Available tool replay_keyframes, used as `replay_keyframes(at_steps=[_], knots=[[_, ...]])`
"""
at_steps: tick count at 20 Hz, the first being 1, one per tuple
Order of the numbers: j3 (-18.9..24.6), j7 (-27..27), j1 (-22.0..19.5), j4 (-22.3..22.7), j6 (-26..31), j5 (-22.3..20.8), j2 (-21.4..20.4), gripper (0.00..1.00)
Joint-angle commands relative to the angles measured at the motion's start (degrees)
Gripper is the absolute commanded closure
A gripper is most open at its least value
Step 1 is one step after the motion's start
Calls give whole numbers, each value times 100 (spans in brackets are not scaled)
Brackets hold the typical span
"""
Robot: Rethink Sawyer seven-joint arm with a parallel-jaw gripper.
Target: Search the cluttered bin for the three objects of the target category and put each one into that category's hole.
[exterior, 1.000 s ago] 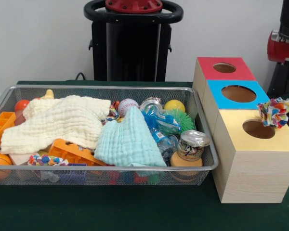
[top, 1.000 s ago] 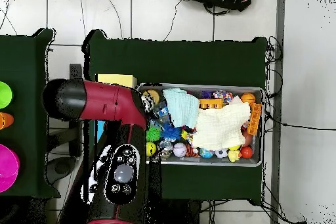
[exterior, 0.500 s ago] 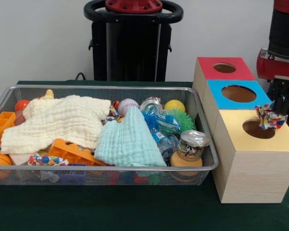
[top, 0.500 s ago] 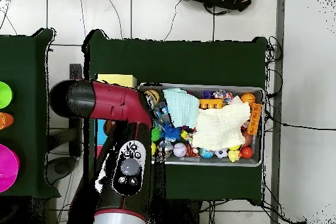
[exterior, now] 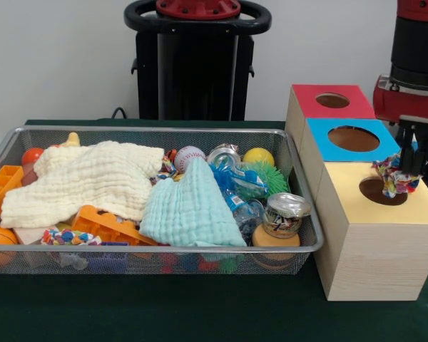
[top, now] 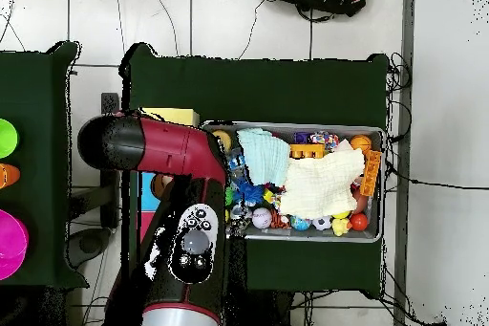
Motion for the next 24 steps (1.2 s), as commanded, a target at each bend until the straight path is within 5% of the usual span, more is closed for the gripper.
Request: replay_keyframes(at_steps=[1,8,17,24], knots=[[239,1100,-199,560,-60,81,188,100],[421,602,-526,419,-596,-165,607,100],[1354,-152,-1541,690,-2581,-1127,1220,100],[1544,-40,-1695,512,-2713,-1611,1445,100]])
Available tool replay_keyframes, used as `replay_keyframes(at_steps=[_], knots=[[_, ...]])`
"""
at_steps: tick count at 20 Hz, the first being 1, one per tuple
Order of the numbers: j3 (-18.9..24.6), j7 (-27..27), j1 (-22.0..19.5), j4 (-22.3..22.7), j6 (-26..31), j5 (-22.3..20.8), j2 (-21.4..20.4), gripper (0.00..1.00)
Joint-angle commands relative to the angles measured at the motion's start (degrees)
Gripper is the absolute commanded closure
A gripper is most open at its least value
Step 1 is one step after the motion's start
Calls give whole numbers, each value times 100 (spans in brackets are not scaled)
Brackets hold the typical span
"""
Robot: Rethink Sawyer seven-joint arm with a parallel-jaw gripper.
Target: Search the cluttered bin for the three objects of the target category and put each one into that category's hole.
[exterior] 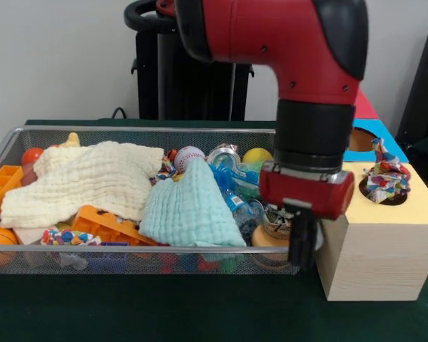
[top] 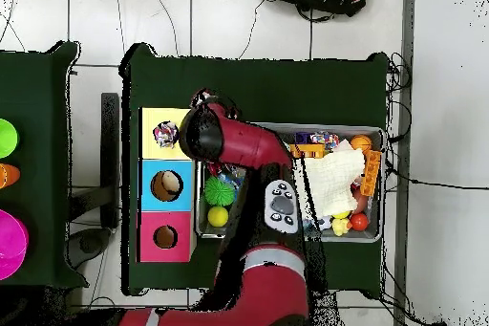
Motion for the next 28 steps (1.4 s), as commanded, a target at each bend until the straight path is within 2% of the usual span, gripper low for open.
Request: replay_keyframes(at_steps=[1,6,12,14,16,18,20,23,28], knots=[[821,17,-234,504,-228,-689,738,100],[790,243,-170,530,-95,-696,648,100],[883,290,-231,735,362,-638,282,100],[934,283,-255,918,824,-522,-81,100],[777,346,-112,958,1709,-338,-604,100],[602,428,1,747,2783,-237,-1018,100],[562,495,-8,491,3648,-206,-1247,100],[632,503,-121,184,4523,-180,-1405,100],[628,636,-123,-153,5329,-145,-1529,100]])
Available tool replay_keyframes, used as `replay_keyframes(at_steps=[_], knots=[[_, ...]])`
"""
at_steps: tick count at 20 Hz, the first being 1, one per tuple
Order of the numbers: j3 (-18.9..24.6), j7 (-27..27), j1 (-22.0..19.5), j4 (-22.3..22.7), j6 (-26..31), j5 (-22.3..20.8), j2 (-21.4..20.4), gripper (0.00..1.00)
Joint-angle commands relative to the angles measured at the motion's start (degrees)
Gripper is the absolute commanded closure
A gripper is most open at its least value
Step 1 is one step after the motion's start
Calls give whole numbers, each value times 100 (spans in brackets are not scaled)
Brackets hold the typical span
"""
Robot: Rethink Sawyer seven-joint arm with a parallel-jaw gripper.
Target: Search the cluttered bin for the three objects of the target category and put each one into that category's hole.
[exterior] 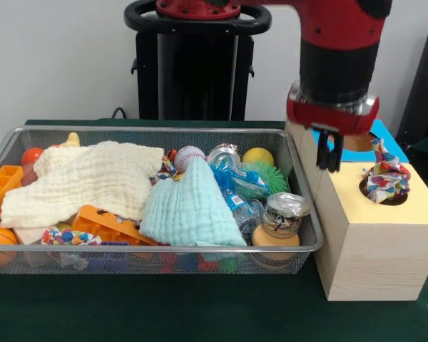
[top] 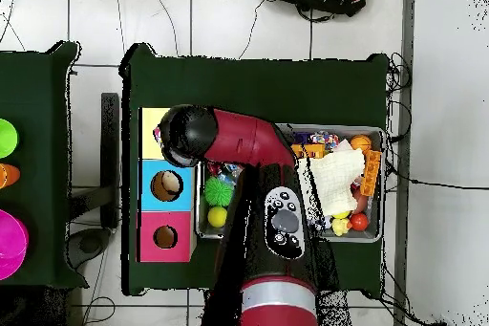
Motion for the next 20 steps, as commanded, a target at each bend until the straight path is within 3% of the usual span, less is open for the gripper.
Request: replay_keyframes(at_steps=[1,10,17,20], knots=[[298,656,-56,-233,1398,201,-568,100],[267,684,25,361,873,359,-863,100],[166,1144,417,654,-515,269,-467,100],[61,1382,618,708,-860,286,-352,100]])
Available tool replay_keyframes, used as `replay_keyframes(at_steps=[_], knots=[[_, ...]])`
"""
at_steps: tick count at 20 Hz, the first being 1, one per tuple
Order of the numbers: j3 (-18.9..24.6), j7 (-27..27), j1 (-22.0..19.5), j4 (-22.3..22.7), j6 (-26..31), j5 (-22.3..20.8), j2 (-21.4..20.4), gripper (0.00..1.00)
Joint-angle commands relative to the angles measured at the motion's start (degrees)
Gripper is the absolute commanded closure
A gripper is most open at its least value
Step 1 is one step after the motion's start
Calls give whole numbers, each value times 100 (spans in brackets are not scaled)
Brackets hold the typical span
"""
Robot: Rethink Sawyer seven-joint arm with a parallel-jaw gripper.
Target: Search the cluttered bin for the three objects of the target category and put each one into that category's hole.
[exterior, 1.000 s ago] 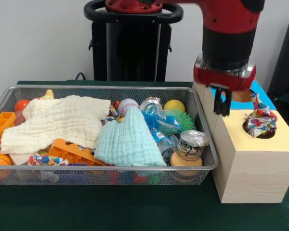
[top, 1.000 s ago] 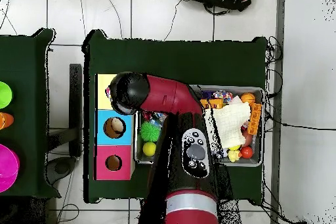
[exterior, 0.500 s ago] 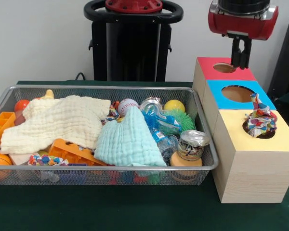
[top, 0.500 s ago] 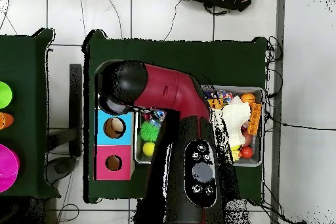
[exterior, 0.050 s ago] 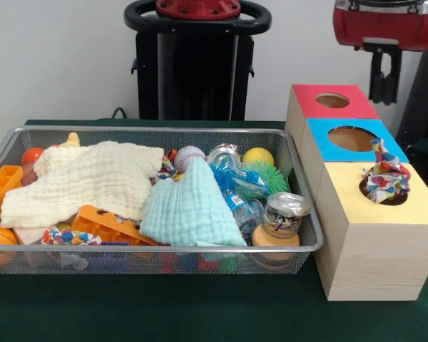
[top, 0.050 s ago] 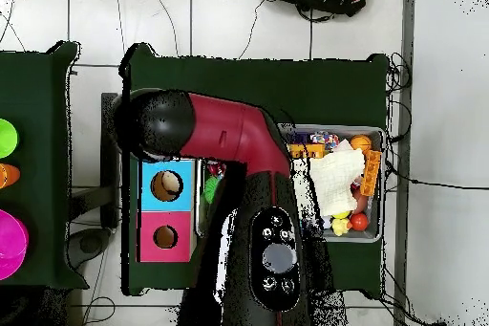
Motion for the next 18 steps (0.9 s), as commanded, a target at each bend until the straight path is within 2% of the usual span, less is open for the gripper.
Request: replay_keyframes(at_steps=[1,11,18], knots=[[31,1434,385,839,-999,25,470,100],[-60,1253,460,860,-1205,147,619,100],[193,878,213,1301,-1154,315,310,100]])
